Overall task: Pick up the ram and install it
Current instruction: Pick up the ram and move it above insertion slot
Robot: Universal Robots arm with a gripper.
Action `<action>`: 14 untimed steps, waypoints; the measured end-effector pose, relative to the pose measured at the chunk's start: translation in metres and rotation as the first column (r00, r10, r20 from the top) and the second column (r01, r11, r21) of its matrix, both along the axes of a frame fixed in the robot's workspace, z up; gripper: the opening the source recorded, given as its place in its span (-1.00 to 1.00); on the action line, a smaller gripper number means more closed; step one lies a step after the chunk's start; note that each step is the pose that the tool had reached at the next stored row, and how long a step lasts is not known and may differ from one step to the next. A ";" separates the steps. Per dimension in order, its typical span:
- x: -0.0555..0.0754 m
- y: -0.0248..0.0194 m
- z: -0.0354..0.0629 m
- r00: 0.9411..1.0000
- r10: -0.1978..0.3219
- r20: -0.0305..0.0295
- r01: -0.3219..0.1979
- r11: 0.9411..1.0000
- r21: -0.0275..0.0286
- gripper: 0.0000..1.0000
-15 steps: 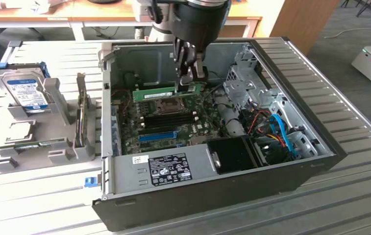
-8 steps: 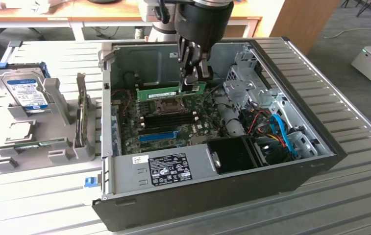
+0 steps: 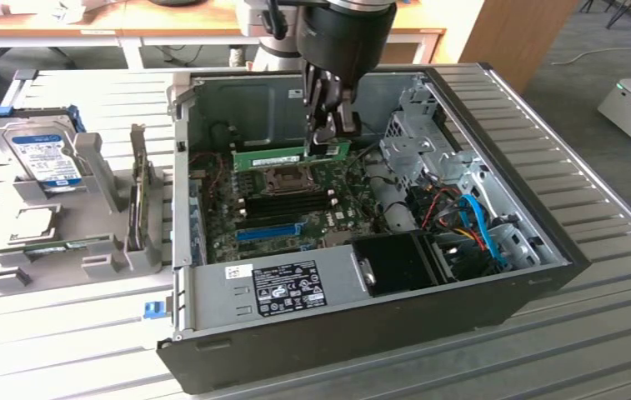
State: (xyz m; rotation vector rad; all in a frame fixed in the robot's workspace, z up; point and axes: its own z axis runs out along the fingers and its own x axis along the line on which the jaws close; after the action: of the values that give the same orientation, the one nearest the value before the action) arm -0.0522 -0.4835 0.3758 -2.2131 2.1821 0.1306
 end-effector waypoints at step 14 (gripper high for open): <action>0.000 0.0109 -0.0001 1.000 -0.007 0.000 0.007 1.000 -0.002 -0.75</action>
State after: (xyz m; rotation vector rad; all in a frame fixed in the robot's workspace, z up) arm -0.0522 -0.4726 0.3757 -2.2070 2.1905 0.1279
